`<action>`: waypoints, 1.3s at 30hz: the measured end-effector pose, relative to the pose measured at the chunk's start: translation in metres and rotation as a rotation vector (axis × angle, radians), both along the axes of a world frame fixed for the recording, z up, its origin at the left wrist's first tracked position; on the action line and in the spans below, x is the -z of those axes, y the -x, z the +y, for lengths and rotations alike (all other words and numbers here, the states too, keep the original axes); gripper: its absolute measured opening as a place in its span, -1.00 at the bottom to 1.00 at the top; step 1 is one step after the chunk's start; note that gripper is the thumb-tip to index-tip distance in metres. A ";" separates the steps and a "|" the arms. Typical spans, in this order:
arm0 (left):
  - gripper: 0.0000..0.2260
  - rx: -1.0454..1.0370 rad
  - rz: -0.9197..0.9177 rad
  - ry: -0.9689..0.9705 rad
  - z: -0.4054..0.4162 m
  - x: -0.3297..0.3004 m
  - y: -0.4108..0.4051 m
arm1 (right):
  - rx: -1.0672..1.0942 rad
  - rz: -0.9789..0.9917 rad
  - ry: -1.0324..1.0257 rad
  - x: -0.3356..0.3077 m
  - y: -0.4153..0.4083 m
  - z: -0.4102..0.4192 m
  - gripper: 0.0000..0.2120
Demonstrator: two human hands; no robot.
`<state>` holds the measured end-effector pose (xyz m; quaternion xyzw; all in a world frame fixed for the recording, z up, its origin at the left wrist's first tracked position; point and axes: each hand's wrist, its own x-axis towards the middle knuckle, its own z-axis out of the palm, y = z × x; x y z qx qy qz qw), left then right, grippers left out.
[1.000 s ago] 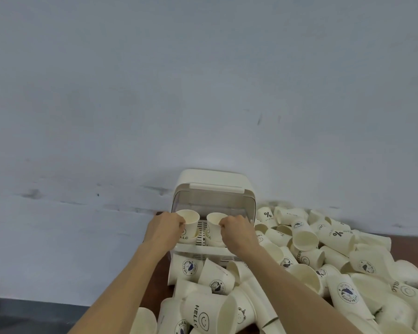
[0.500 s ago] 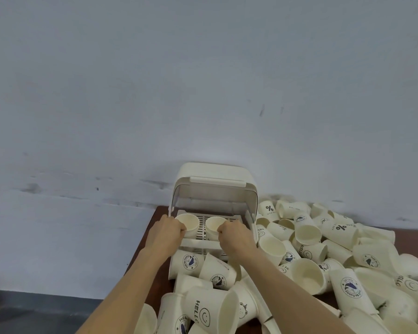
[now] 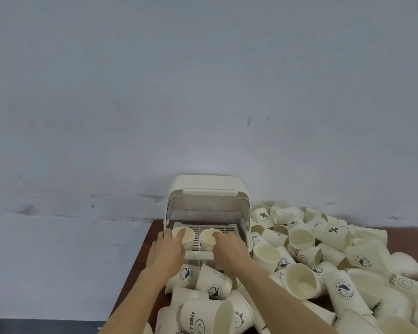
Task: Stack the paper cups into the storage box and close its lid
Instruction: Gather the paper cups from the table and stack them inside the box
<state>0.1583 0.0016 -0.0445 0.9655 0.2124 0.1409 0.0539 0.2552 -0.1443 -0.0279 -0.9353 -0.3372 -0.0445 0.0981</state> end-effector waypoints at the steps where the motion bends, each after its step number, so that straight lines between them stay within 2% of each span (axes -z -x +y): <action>1: -0.61 0.006 -0.016 0.010 -0.003 -0.003 0.000 | -0.003 -0.001 -0.006 -0.003 0.001 -0.002 -0.68; 4: -0.58 0.042 -0.063 0.036 -0.014 -0.016 -0.003 | -0.019 0.001 -0.039 -0.014 0.004 -0.012 -0.62; 9: -0.61 0.099 -0.094 0.049 -0.043 -0.042 -0.012 | -0.010 -0.054 -0.052 -0.037 0.006 -0.037 -0.78; 18: -0.62 0.228 -0.047 0.001 -0.099 -0.072 -0.031 | 0.115 -0.121 -0.078 -0.068 -0.010 -0.111 -0.65; 24: -0.63 0.309 -0.021 -0.006 -0.133 -0.080 -0.044 | 0.196 -0.128 -0.064 -0.082 -0.017 -0.163 -0.85; 28: -0.59 0.355 0.001 0.041 -0.148 -0.075 -0.051 | 0.255 -0.099 -0.058 -0.083 -0.021 -0.191 -0.64; 32: -0.61 0.390 0.010 0.058 -0.165 -0.065 -0.055 | 0.314 -0.071 -0.035 -0.079 -0.023 -0.213 -0.63; 34: -0.61 0.417 0.030 0.052 -0.174 -0.061 -0.057 | 0.323 -0.068 -0.020 -0.075 -0.024 -0.221 -0.65; 37: -0.62 0.448 0.063 0.049 -0.189 -0.054 -0.058 | 0.334 -0.044 -0.025 -0.067 -0.025 -0.233 -0.84; 39: -0.66 0.457 0.105 0.068 -0.199 -0.046 -0.060 | 0.354 -0.033 -0.032 -0.063 -0.025 -0.239 -0.84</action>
